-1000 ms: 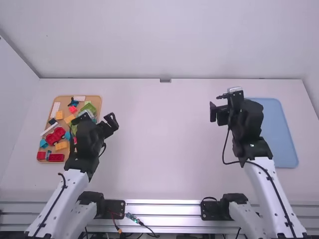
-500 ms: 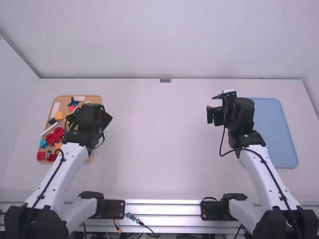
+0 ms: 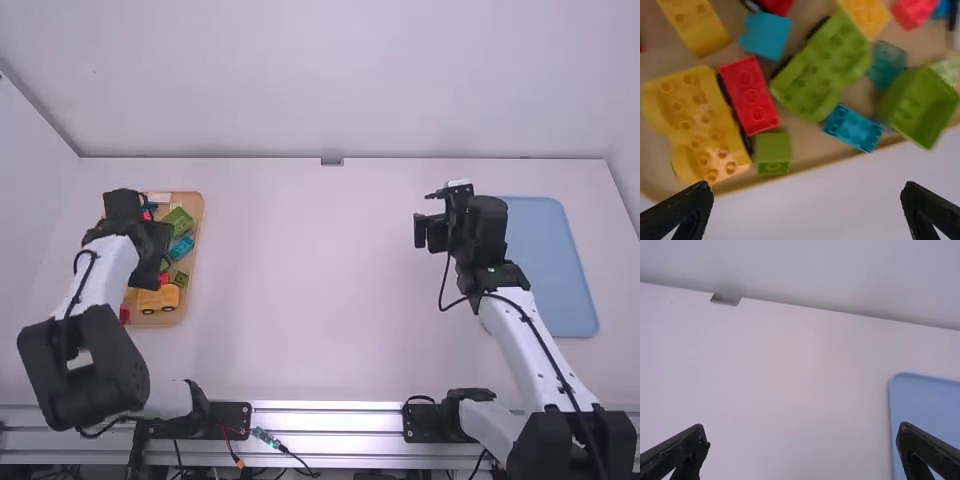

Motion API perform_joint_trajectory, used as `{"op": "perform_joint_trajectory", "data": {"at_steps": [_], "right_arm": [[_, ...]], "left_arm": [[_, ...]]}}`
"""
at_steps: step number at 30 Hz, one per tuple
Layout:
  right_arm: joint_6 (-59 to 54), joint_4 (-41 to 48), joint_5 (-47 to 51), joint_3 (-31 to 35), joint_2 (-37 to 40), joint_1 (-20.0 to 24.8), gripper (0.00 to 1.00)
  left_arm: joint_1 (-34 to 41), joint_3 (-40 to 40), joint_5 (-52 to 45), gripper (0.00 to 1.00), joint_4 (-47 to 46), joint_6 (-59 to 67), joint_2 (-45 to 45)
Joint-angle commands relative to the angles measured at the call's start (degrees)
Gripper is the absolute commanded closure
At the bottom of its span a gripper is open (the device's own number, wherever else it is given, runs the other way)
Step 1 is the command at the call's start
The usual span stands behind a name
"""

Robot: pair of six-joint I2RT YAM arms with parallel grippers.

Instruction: Assemble lego blocks to make yellow taxi

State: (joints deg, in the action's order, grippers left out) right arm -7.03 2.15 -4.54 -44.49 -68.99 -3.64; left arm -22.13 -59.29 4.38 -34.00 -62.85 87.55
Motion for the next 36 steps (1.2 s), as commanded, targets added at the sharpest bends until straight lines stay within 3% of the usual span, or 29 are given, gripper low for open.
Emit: {"op": "perform_joint_trajectory", "data": {"at_steps": [1,12,36], "right_arm": [[0.81,-0.22,-0.24,-1.09,-0.24,-0.17,0.01],[0.81,-0.24,-1.70,-1.09,-0.24,-0.17,0.01],[0.81,-0.24,-1.88,-1.09,-0.24,-0.17,0.01]], "left_arm": [[-0.94,-1.66,-2.58,0.01,-2.23,-0.87,3.69],[-0.85,-2.14,1.88,0.01,-6.53,-9.09,8.83],[-0.81,4.66,2.64,0.01,-1.72,-11.25,9.75]]}}
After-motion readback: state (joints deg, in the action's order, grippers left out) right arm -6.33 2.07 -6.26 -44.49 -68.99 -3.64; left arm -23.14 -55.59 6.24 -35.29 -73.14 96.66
